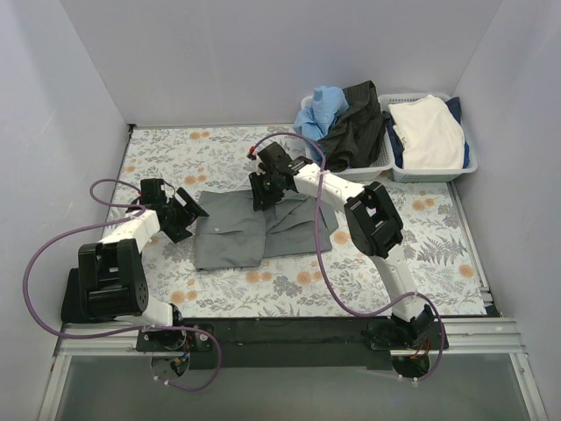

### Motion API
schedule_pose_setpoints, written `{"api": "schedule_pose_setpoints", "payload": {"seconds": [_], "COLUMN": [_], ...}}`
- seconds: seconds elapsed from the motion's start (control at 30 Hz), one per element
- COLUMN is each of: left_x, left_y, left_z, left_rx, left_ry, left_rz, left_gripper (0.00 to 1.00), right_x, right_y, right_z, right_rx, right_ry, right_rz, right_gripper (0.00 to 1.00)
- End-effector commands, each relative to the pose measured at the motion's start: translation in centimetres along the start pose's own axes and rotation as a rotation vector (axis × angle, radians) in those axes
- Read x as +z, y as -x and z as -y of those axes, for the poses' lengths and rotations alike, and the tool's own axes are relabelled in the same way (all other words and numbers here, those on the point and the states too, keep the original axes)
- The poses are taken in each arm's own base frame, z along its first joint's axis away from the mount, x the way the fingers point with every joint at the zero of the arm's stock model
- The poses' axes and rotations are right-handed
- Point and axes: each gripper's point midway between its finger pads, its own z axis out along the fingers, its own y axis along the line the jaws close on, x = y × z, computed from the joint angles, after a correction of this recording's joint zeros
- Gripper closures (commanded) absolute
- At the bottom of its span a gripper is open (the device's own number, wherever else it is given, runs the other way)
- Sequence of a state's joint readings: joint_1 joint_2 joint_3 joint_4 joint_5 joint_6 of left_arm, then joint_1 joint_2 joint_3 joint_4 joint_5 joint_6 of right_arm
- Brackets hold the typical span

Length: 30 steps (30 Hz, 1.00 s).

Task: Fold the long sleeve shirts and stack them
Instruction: Fold the shirt

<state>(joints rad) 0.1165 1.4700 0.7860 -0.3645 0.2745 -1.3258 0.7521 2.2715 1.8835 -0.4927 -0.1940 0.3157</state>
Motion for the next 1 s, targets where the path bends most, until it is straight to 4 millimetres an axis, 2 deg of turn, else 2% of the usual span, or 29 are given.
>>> {"api": "schedule_pose_setpoints", "payload": {"seconds": [0.0, 0.03, 0.13, 0.2, 0.4, 0.5, 0.7, 0.83, 0.9, 0.93, 0.97], "left_x": [0.0, 0.0, 0.1, 0.1, -0.1, -0.1, 0.2, 0.9, 1.2, 1.7, 1.8], "left_y": [0.2, 0.3, 0.1, 0.0, -0.9, -1.2, -1.8, -2.1, -1.9, -1.8, -1.8], "left_z": [0.3, 0.3, 0.4, 0.4, 0.2, 0.0, -0.3, -0.3, 0.3, 0.4, 0.7], "left_rx": [0.018, 0.019, 0.019, 0.022, 0.038, 0.041, 0.028, 0.01, 0.009, 0.004, 0.0], "left_ry": [-0.021, -0.025, -0.029, -0.034, -0.049, -0.047, -0.045, -0.057, -0.083, -0.085, -0.099], "left_rz": [0.006, 0.005, -0.004, -0.008, -0.031, -0.035, -0.061, -0.077, -0.082, -0.093, -0.105], "left_gripper": [0.2, 0.2, 0.2, 0.2, 0.2, 0.2, 0.2, 0.26, 0.38, 0.42, 0.53], "right_x": [0.3, 0.5, 0.2, -0.4, -4.4, -5.0, -2.7, -0.8, -0.4, -0.6, -0.7], "right_y": [2.1, 2.1, 2.6, 3.2, 7.6, 9.3, 9.7, 8.0, 6.7, 6.2, 5.7], "right_z": [-1.3, -1.2, -1.3, -1.0, -1.0, -0.8, 0.5, 1.7, 2.4, 2.4, 2.7], "right_rx": [0.009, 0.016, 0.026, 0.019, -0.064, -0.07, -0.048, 0.006, 0.03, 0.034, 0.041], "right_ry": [0.083, 0.088, 0.102, 0.083, 0.007, 0.013, 0.035, 0.055, 0.045, 0.037, 0.021], "right_rz": [0.05, 0.046, 0.053, 0.075, 0.226, 0.264, 0.243, 0.174, 0.131, 0.118, 0.107], "right_gripper": [0.71, 0.74, 0.99, 0.99, 0.99, 0.99, 0.99, 0.99, 0.87, 0.73, 0.65]}}
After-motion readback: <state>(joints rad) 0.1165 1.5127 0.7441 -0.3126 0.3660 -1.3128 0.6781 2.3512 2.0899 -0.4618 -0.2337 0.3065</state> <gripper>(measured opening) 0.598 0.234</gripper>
